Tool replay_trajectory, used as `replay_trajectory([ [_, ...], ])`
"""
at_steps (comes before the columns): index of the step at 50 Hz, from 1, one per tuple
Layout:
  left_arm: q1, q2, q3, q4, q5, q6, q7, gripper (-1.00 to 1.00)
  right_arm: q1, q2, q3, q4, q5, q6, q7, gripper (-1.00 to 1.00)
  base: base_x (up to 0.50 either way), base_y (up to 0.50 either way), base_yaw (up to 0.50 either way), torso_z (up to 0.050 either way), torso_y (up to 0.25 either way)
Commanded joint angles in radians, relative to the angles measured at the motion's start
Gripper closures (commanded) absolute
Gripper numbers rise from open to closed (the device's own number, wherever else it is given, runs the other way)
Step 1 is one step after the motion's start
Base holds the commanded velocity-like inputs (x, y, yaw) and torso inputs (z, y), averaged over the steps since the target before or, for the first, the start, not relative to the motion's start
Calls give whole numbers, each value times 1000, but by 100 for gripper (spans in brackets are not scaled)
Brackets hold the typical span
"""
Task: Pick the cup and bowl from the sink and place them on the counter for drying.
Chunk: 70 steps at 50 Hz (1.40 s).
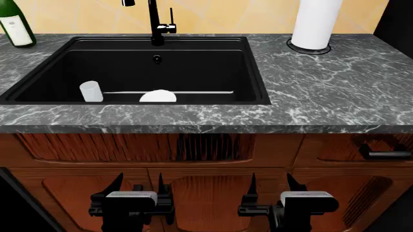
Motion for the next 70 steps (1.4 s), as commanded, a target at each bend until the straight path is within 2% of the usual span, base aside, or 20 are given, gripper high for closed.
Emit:
replay_trajectory([
  [1, 5, -20, 20, 3, -15, 1, -9, -100, -4, 17, -28, -6, -4, -4, 25, -100, 0, 0, 0, 0, 0],
  [24, -9, -65, 88, -5, -58, -16, -77, -100, 4, 67, -83, 8, 50, -1, 80, -100, 0, 14, 0, 0, 0],
  [56, -15, -99, 127, -6, -103, -16, -119, -100, 9, 104, -131, 10, 73, 0, 127, -100, 0, 496, 0, 0, 0],
  [70, -25, -109, 152, -8, -108, -30, -137, -100, 13, 114, -138, 17, 97, 0, 143, -100, 1, 44, 0, 0, 0],
])
